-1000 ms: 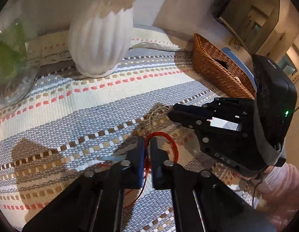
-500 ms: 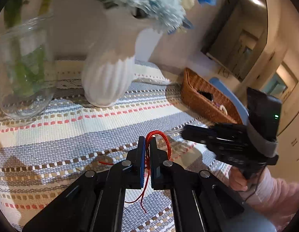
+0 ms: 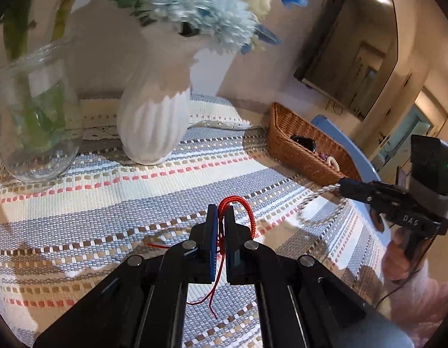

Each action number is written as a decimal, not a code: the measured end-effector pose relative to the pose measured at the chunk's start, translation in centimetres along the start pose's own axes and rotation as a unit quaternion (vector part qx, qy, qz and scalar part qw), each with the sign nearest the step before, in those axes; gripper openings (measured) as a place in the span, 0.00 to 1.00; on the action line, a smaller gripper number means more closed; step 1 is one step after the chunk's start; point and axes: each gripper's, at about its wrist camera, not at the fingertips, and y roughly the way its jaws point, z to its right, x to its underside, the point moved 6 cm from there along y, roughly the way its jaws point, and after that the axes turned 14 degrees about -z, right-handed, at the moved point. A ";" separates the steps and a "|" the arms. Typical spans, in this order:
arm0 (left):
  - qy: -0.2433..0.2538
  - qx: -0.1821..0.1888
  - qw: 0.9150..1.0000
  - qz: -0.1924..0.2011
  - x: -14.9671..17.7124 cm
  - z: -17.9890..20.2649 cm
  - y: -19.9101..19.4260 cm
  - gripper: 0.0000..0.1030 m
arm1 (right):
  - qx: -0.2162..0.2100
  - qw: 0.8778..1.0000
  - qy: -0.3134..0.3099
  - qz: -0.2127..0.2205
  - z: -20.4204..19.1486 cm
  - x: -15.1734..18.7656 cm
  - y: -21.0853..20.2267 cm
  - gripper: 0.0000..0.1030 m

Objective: Organize jewelry
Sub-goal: 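Carry both bracelets into the wicker basket and open both tools, then withdraw both tools from the basket back over the tablecloth, then grasp the blue hair clip with the left tool while the right tool grasps a small silver charm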

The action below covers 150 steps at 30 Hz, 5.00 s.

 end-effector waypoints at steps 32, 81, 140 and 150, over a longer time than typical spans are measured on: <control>0.078 0.031 0.994 -0.075 -17.3 24.2 18.9 0.02 | 0.129 0.963 0.223 0.081 26.8 0.2 -8.4 0.07; -0.161 -0.235 0.959 0.009 13.4 0.8 -0.5 0.51 | 0.082 0.996 -0.007 -0.039 2.3 7.3 3.6 0.35; -0.332 -0.114 0.936 0.000 4.6 -4.3 2.8 0.49 | -0.040 0.991 -0.021 -0.130 -1.0 0.5 5.4 0.43; -0.365 -0.154 0.918 0.016 2.7 -5.2 4.4 0.47 | -0.134 0.981 -0.023 -0.142 -4.4 -3.1 12.2 0.22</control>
